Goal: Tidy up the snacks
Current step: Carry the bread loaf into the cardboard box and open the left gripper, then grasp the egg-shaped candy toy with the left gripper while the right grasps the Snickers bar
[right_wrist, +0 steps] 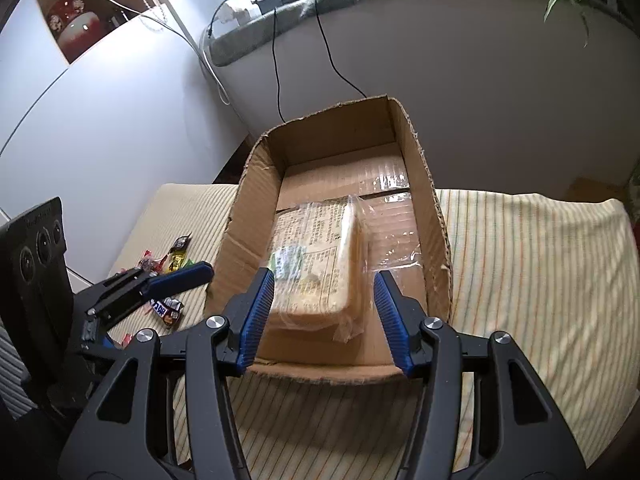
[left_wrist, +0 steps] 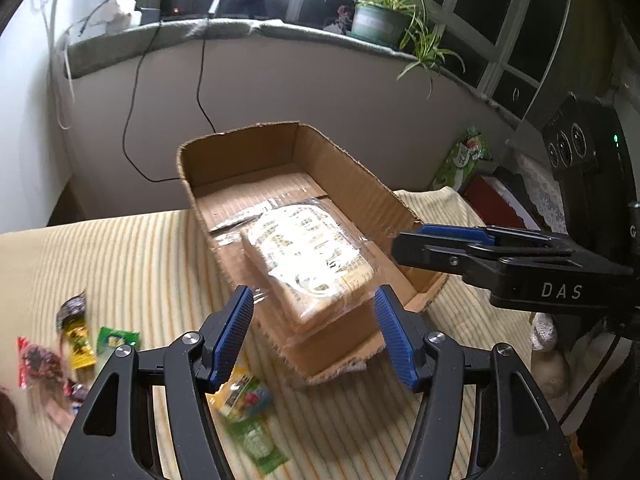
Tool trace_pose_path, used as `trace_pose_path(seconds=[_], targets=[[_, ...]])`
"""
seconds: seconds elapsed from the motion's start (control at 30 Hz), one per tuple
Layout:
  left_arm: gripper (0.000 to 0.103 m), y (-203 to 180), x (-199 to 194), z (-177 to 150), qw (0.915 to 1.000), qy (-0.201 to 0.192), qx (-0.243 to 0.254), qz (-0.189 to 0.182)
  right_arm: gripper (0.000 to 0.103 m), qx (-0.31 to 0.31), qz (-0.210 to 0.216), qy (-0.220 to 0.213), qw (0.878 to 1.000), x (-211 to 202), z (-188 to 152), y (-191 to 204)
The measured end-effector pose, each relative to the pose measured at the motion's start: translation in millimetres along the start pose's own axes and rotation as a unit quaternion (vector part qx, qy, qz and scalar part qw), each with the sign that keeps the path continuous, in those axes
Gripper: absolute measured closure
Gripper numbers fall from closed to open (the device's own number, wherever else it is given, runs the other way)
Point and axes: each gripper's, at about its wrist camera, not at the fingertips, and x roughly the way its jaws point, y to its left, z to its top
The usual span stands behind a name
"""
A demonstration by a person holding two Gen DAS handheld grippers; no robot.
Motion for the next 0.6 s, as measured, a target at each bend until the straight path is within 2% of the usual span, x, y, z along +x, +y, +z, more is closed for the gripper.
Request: trace_pose_path(seconds=[0.3, 0.37, 0.43, 0.5, 0.6], targets=[[0.041, 15.9, -44.3, -23.0, 0.9992, -0.034, -0.013, 0.013, 0.042, -0.031, -0.011, -0.042, 0.999, -34.2, -29.7, 26.8], [0.041, 21.8, -53.3, -28.7, 0.9989, -0.039, -0.018, 0.021, 0.037, -0.046, -0.015, -0.051, 0.998, -42.1, -37.4, 35.2], [0.041, 29.4, -63.3, -35.4, 0.9983, -0.044, -0.024, 0.029, 0.023, -0.063, -0.020, -0.057, 0.996, -49.3, -46.3, 44.0], [0.041, 38.2, -75.3, -45.6, 0.9976, -0.049, -0.031, 0.038, 0.017, -0.076, -0.020, -0.057, 0.995, -53.3, -54.6, 51.8], [0.041, 48.3, -91.0, -60.4, 0.9962, -0.054, -0.042, 0.053, 0.017, -0.088, -0.008, -0.049, 0.995, -56.5, -65.6, 63.2]])
